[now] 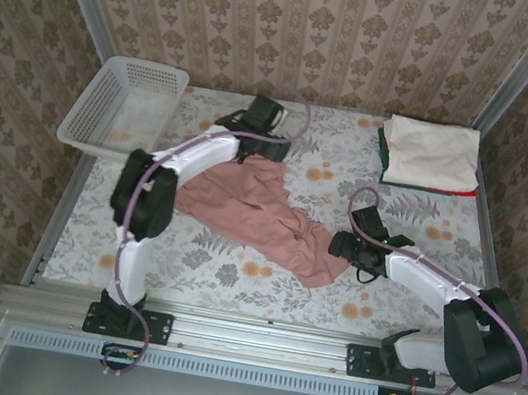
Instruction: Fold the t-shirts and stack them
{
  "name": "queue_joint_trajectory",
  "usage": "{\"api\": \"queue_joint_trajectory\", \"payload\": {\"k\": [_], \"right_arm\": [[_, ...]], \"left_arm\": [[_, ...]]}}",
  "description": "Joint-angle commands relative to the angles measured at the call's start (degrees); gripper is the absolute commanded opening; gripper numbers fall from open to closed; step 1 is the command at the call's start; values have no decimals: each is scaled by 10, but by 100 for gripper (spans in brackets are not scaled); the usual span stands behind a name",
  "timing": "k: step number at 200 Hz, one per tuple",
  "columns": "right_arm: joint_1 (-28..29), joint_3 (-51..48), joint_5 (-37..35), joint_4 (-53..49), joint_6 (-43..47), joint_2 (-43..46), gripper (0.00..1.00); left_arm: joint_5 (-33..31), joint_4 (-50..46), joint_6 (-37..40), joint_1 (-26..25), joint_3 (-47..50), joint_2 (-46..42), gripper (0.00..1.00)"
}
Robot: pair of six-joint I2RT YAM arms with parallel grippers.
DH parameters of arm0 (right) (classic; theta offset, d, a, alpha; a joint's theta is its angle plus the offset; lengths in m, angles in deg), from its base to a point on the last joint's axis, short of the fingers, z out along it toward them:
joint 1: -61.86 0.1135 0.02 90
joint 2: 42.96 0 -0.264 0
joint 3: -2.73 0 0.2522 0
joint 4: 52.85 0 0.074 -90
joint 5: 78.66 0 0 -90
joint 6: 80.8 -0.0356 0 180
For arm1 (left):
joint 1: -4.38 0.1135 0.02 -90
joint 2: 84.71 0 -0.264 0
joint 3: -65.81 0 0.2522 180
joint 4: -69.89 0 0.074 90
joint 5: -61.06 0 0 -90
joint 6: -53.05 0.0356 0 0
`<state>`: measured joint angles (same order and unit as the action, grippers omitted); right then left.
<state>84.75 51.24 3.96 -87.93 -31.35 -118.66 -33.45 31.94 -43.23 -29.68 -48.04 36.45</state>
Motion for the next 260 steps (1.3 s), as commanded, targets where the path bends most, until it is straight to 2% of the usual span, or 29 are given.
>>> {"api": "queue_joint_trajectory", "payload": {"k": [1, 21, 47, 74, 83, 99, 123, 146, 168, 188, 204, 218, 227, 249, 260], "right_arm": [[4, -13, -18, -20, -32, 11, 82], [8, -11, -15, -18, -37, 7, 81], [8, 6, -7, -7, -31, -18, 74], [8, 24, 22, 19, -33, -84, 73], [9, 24, 34, 35, -38, -101, 66], [13, 22, 36, 48, -48, -115, 51], [14, 36, 21, 37, -47, -91, 22], [10, 99, -7, -15, -13, -51, 0], [-3, 183, -23, -57, 32, -21, 0], [-25, 282, -21, -81, 77, -30, 0], [-45, 375, -16, -77, 119, -70, 0], [-67, 480, -3, -82, 156, -117, 0], [-73, 559, -8, -91, 183, -148, 0], [-91, 713, 1, -120, 203, -199, 0], [-96, 761, 2, -131, 209, -203, 0]], "left_arm": [[14, -80, 59, -4, -78, 55, 76], [10, -99, 65, -1, -106, 101, 73], [11, -88, 60, 5, -87, 112, 61], [7, -81, 46, 19, -72, 104, 37], [8, -77, 44, 24, -64, 95, 28], [9, -74, 37, 33, -51, 69, 18], [20, -80, 32, 49, -48, 19, 2], [25, -89, 19, 72, -51, -46, 0], [35, -82, -8, 115, -54, -116, 0], [40, -67, -27, 154, -75, -157, 0], [37, -67, -25, 178, -136, -152, 0], [64, -76, -14, 200, -239, -116, 0], [83, -103, -13, 213, -330, -75, 0], [110, -221, -29, 243, -653, 37, 0], [117, -243, -40, 256, -737, 51, 0]]}}
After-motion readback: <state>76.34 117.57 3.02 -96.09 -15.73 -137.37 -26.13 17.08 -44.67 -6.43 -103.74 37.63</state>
